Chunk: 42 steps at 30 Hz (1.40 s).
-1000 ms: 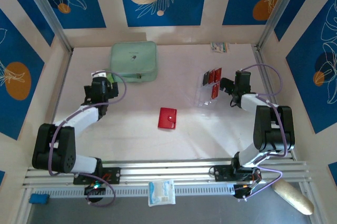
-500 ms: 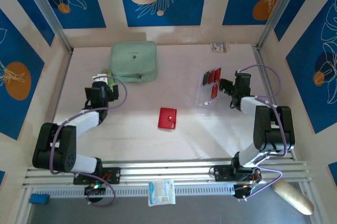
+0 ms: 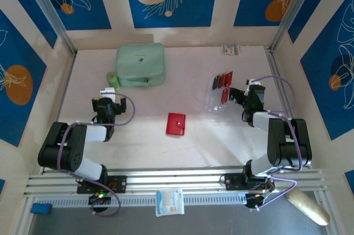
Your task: Put the credit cards into the card holder
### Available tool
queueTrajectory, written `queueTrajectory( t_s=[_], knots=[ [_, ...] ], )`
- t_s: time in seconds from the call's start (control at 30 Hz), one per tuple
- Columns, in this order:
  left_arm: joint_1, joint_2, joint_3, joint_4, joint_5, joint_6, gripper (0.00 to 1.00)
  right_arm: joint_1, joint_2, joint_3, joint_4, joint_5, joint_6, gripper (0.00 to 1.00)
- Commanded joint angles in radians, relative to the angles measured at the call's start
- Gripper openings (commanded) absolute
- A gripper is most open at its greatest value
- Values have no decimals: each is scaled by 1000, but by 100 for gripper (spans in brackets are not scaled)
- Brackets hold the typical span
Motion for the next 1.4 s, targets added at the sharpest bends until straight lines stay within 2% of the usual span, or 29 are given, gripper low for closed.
queueTrajectory(
  t_s=[0.0,0.17,0.23,0.33,0.37,0.4,0.53,0.73,1.37],
  knots=[
    [11,15,-5,117,47,24,100,3,-32,-39,124,-32,-32,99],
    [11,78,-26,208,68,36,100,13,-37,-83,206,-70,-65,99],
    [11,76,-15,182,73,32,100,24,-26,-108,264,-93,-88,99],
    [10,77,-13,178,73,34,100,34,57,-177,483,-105,-101,99],
    [11,79,-12,182,72,35,100,34,54,-180,478,-109,-102,99],
    [11,78,-10,176,72,34,100,33,32,-161,402,-109,-105,99],
    [13,80,-5,171,75,32,100,52,46,-122,352,-89,-124,99],
    [32,80,7,142,101,17,100,79,49,-123,363,-24,-140,99],
    [27,76,-4,159,121,30,100,65,47,-118,350,-60,-134,99]
  ],
)
